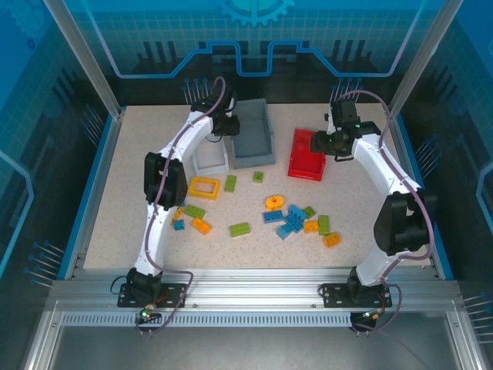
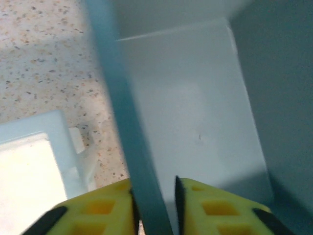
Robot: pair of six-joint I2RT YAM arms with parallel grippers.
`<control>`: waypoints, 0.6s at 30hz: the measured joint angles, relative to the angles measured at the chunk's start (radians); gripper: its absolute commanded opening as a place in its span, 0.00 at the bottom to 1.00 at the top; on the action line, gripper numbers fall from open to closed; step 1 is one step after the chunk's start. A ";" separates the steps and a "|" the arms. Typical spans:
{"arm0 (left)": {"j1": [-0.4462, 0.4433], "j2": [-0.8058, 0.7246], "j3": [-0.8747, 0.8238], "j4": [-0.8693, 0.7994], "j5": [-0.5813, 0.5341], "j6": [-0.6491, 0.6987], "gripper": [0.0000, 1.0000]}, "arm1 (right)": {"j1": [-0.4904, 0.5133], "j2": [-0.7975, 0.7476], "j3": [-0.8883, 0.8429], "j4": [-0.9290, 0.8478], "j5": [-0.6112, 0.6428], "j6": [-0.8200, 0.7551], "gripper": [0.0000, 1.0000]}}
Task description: Sort the legos into containers by color
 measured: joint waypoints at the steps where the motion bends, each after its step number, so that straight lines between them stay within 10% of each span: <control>1: -0.005 0.000 -0.004 0.001 0.001 0.013 0.20 | 0.002 -0.006 -0.005 0.000 0.000 0.001 0.58; 18: -0.065 -0.200 -0.324 0.061 -0.026 -0.029 0.09 | 0.027 -0.117 -0.131 0.009 0.001 0.021 0.57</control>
